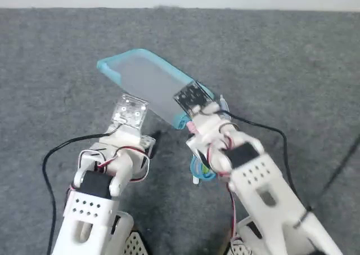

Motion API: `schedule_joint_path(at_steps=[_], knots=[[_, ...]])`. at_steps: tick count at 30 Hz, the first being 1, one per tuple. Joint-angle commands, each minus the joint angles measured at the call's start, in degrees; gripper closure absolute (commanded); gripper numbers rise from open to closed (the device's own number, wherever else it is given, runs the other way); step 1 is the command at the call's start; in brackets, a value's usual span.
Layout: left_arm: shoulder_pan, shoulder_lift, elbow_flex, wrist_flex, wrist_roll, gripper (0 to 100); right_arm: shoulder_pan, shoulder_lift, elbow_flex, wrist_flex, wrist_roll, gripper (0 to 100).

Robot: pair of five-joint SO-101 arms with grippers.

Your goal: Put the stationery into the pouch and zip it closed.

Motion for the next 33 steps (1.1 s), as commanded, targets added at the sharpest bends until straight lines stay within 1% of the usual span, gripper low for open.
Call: schedule_joint_path(at_steps=[1, 3, 5, 9, 13, 17, 22, 24, 27, 30, 33], knots=[[1.1, -1.7, -4.0, -0.2, -0.4, 77, 0.0, -10.9, 0.7, 0.3, -0.6, 99.2], [1.1, -1.7, -3.8, -1.8, -0.3, 76, -0.4, -13.9, 0.7, 2.5, -0.4, 99.2], [1.1, -1.6, -3.8, -2.7, -0.3, 75, -2.2, -15.3, 1.0, 3.7, -0.3, 99.2], [1.1, -1.7, -4.5, -3.3, -0.2, 74, -4.6, -15.4, 1.8, 3.8, 0.8, 99.2], [1.1, -1.7, -7.1, -1.6, -0.2, 74, -4.6, -14.6, 1.9, 3.8, 1.7, 99.2], [1.2, -1.6, -7.2, -1.8, -0.2, 74, -4.9, -13.4, 1.8, 3.6, 1.7, 99.2], [5.8, -1.3, -7.1, -1.8, 1.6, 74, -4.9, -13.2, 1.8, 3.6, 1.7, 99.2], [7.2, -1.3, -6.2, -2.5, 1.8, 74, -4.9, -13.3, 1.8, 3.8, 1.7, 99.2], [7.2, -1.4, -4.5, -4.8, 1.8, 74, -4.9, -13.1, 1.8, 3.8, 1.7, 99.2], [7.2, -1.5, -4.4, -5.4, 1.9, 74, -4.9, -13.0, 1.8, 3.8, 1.7, 99.2], [7.1, -1.3, -4.4, -6.1, 3.6, 75, -4.9, -13.0, 1.8, 3.9, 1.7, 99.2]])
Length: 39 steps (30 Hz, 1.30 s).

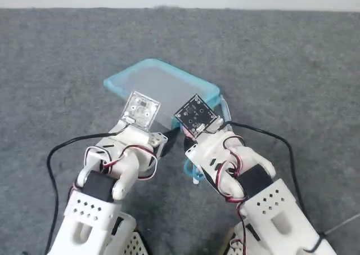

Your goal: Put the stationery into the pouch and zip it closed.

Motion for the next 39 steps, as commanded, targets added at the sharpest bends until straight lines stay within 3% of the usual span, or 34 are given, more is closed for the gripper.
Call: schedule_joint_path(at_steps=[1, 7, 14, 19, 31, 35, 39], knots=[[0.8, -1.2, -0.4, -3.9, 2.6, 75, -0.6, 0.0, -0.8, 0.2, 0.8, 99.2], [-7.3, -1.1, 5.3, -13.3, 1.9, 75, -0.3, -0.4, -1.9, 2.2, 1.2, 99.2], [-14.8, -1.2, 6.0, -14.8, 2.4, 75, 5.7, 0.2, -2.4, 0.9, 4.0, 99.2], [-16.7, -1.2, 5.9, -14.8, 2.4, 75, 10.4, 0.3, -2.4, -0.7, 4.0, 99.2], [-16.7, -1.2, 6.4, -14.6, 2.4, 75, 10.9, 7.3, -2.5, -4.2, 5.3, 99.2], [-17.2, -1.6, 5.8, -14.6, 2.4, 75, 7.3, 9.1, -7.5, 2.6, 5.2, 99.2], [-25.8, -1.2, 3.6, -14.8, 2.5, 75, -2.4, 10.9, -9.4, 7.3, 5.3, 98.1]])
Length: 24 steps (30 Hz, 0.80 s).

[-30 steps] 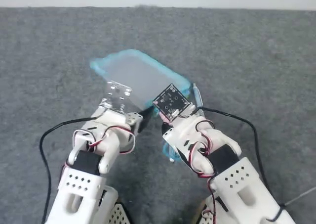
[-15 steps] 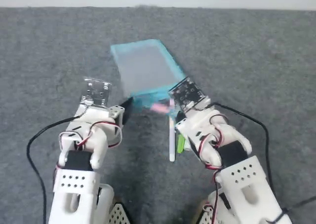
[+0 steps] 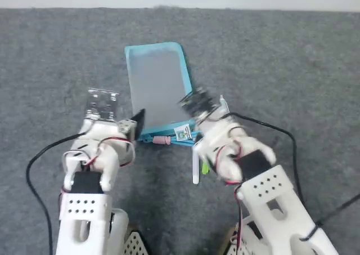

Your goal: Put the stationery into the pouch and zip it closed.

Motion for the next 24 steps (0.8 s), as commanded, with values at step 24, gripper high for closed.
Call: schedule_joint_path(at_steps=[24], knots=[[-31.2, -1.1, -0.3, -13.0, 10.6, 79, -14.1, 42.5, -30.4, 5.1, 3.8, 77.2]])
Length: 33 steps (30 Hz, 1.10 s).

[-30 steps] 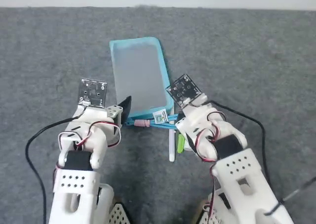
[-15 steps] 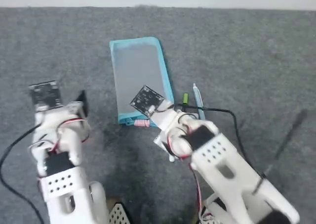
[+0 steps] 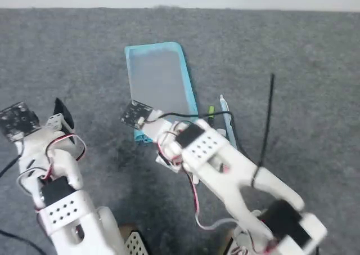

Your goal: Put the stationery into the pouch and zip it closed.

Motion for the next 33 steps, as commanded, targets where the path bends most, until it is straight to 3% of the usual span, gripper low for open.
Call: schedule_joint_path(at_steps=[1, 5, 11, 20, 33], knots=[[-0.4, -1.1, -0.7, -2.0, 1.5, 79, -0.5, 2.6, -6.7, 0.9, 1.3, 77.2], [-1.6, 1.3, -0.9, -2.6, 1.5, 79, -0.4, 3.1, -6.6, 0.8, 4.1, 77.2], [-1.9, 15.2, -3.4, -10.2, 1.5, 79, -0.2, 3.7, -6.2, -0.4, 9.1, 77.2], [-1.8, 35.9, -15.1, -10.1, 1.7, 79, -0.5, 3.7, -4.2, -2.8, 11.8, 77.2], [-1.7, 38.3, -16.5, -9.9, 1.6, 79, -3.0, 15.3, -8.6, -8.5, 11.7, 77.5]])
